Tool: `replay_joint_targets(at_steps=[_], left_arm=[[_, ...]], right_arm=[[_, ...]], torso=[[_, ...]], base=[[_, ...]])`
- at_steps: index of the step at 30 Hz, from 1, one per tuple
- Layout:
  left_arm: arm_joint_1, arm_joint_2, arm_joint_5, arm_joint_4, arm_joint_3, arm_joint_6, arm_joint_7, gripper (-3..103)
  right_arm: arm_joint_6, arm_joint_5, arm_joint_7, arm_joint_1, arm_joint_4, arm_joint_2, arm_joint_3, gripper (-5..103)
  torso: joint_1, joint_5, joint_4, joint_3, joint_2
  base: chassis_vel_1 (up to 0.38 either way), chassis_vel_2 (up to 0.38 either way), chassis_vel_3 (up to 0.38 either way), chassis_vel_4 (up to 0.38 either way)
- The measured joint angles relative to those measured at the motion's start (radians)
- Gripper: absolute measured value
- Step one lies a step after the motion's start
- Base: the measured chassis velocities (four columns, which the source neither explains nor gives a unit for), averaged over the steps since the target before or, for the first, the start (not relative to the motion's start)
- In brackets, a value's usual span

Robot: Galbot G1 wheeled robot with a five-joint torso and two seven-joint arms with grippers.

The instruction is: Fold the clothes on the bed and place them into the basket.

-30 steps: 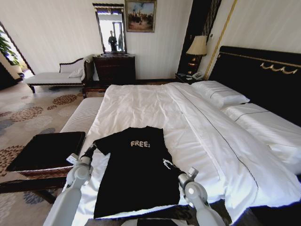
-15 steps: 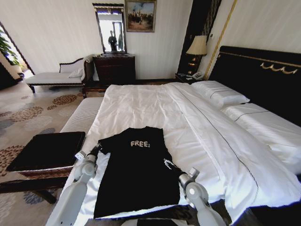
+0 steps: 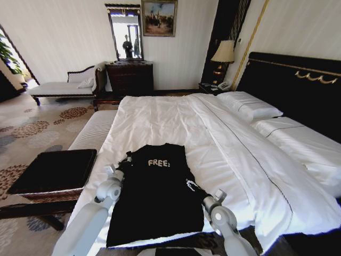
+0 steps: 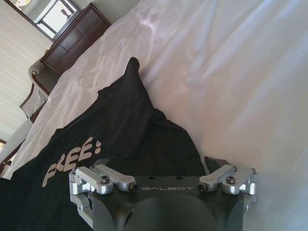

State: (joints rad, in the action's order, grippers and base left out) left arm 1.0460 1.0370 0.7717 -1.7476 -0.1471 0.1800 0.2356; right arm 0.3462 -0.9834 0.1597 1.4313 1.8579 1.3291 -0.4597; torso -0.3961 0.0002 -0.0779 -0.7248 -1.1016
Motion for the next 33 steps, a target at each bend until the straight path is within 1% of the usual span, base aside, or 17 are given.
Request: replay_joint_targets(at_steps=[1,4,5,8,17,25,27,31,33], left_arm=[[-0.025,-0.006,-0.011,0.020,0.044,0.000,-0.002,0],[-0.074,-0.013,-0.032,0.067,0.120,0.000,-0.007,0],[-0.074,-0.013,-0.032,0.067,0.120,0.000,-0.007,0],[-0.094,-0.020,-0.054,0.101,0.161,0.000,-0.018,0],[-0.091,-0.017,-0.091,0.135,0.192,0.000,-0.034,0],[-0.078,-0.020,-0.106,0.127,0.214,-0.001,-0.039,0],[-0.081,-0.012,-0.107,0.127,0.216,-0.002,-0.035,0],[-0.096,0.015,-0.104,0.131,0.214,-0.003,-0.006,0],[-0.098,0.019,-0.101,0.131,0.214,-0.001,-0.005,0]], right_arm=[[-0.001,-0.001,0.000,0.002,0.001,-0.001,-0.004,100],[-0.002,-0.004,0.000,0.003,0.003,-0.002,-0.008,100],[-0.002,-0.004,0.000,0.003,0.003,-0.002,-0.008,100],[-0.002,-0.007,-0.001,-0.001,0.003,-0.002,-0.006,100],[-0.003,-0.009,-0.002,-0.013,-0.008,-0.004,0.006,100],[-0.003,-0.009,-0.001,-0.015,-0.010,-0.003,0.008,100],[-0.003,-0.008,-0.001,-0.014,-0.010,-0.001,0.009,100],[-0.003,-0.004,-0.002,-0.009,-0.010,0.002,0.011,100],[-0.003,-0.002,-0.002,-0.007,-0.010,0.003,0.011,100]], torso=[[0.000,-0.0001,0.0000,0.000,0.000],[0.000,-0.0002,-0.0002,0.000,0.000],[0.000,-0.0002,-0.0002,0.000,0.000],[0.000,-0.0001,0.0001,0.000,0.000],[0.000,-0.0001,0.0001,0.000,0.000],[0.000,-0.0002,0.0001,0.000,0.000],[0.000,-0.0001,0.0002,0.000,0.000],[0.000,-0.0003,-0.0001,0.000,0.000],[0.000,-0.0003,-0.0003,0.000,0.000]], base=[[0.000,0.000,0.000,0.000],[0.000,0.000,0.000,0.000],[0.000,0.000,0.000,0.000],[0.000,0.000,0.000,0.000],[0.000,0.000,0.000,0.000],[0.000,0.000,0.000,0.000],[0.000,0.000,0.000,0.000],[0.000,0.000,0.000,0.000],[0.000,0.000,0.000,0.000]])
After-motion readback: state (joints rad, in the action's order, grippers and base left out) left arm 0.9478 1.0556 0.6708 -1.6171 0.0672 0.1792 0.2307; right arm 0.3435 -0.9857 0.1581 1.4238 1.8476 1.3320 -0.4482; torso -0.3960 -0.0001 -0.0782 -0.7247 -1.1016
